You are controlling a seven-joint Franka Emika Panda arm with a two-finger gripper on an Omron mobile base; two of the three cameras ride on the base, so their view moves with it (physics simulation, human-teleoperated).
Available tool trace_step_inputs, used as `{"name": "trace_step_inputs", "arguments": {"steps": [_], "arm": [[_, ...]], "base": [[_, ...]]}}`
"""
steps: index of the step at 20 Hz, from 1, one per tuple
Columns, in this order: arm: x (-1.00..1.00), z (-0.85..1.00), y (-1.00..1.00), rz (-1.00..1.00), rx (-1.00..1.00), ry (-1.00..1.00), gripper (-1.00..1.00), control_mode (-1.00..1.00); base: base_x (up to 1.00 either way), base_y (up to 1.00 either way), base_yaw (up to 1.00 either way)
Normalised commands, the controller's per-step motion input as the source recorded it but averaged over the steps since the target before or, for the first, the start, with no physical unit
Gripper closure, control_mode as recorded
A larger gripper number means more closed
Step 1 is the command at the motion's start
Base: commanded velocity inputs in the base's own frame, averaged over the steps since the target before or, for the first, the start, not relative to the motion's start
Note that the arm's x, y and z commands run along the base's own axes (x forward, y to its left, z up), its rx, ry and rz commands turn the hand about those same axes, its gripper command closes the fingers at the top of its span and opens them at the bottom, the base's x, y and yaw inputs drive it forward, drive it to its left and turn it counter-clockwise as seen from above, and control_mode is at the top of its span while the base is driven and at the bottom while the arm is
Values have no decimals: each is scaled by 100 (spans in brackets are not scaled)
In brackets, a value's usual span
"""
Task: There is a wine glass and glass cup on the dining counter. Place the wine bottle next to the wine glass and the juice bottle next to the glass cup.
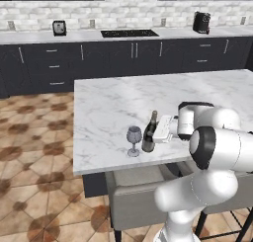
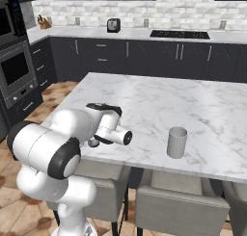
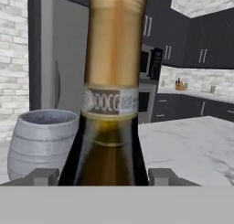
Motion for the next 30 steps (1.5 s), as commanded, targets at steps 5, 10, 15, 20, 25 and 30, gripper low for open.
{"name": "trace_step_inputs", "arguments": {"steps": [5, 10, 15, 20, 25, 30], "arm": [[-1, -12, 1, 0, 0, -1, -100, -100], [0, -5, 0, 0, 0, 0, -100, -100], [0, 0, 0, 0, 0, 0, -100, -100], [0, 0, 0, 0, 0, 0, -100, -100], [-7, 0, -15, 0, 0, 0, -100, -100], [-20, 7, -24, -3, 0, 5, -100, -100]], "base": [[0, 0, 0], [0, 0, 0], [0, 0, 0], [0, 0, 0], [0, 0, 0], [0, 0, 0]]}}
